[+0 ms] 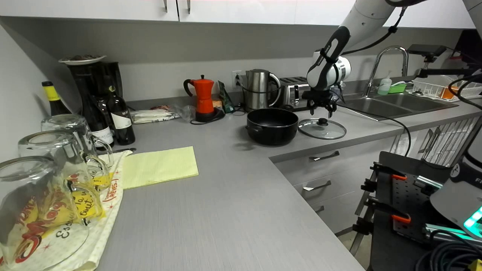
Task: Remove the lid from the pot and put it on the counter top
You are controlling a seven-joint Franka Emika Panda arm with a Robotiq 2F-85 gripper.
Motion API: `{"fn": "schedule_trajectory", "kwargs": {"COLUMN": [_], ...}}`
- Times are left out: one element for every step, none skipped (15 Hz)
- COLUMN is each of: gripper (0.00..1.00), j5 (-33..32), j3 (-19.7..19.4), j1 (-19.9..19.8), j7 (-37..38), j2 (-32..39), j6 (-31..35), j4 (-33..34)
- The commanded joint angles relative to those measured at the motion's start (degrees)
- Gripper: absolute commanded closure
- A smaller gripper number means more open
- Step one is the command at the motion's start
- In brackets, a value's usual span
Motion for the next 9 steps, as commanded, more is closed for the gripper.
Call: {"fn": "schedule_trajectory", "kwargs": {"gripper": [0.0,0.0,0.0,0.0,0.0,0.0,0.0,0.0,0.0], "j5": [-1.01,-1.33,-2.04,-2.88,-3.99,-5.15,-6.32,-7.61,-8.89], "j3": [-0.03,0.03,-0.06,-0.11,-0.15,0.02,0.2,-0.06,-0.3], "j1": [1.06,1.46,2.27,3.07,4.05,4.81,5.6,6.76,7.85], "j7": [-0.32,-0.81,-1.46,-2.13,-3.11,-4.72,-6.3,-7.46,-8.83], "j2": [-3.05,-4.06,-5.68,-7.21,-9.19,-11.16,-13.23,-15.2,-17.26], "j6": [1.51,2.32,3.62,5.02,6.91,8.72,10.59,12.24,13.52], "j4": [-2.46,-3.52,-5.34,-7.1,-9.41,-11.68,-14.1,-16.53,-19.0]}}
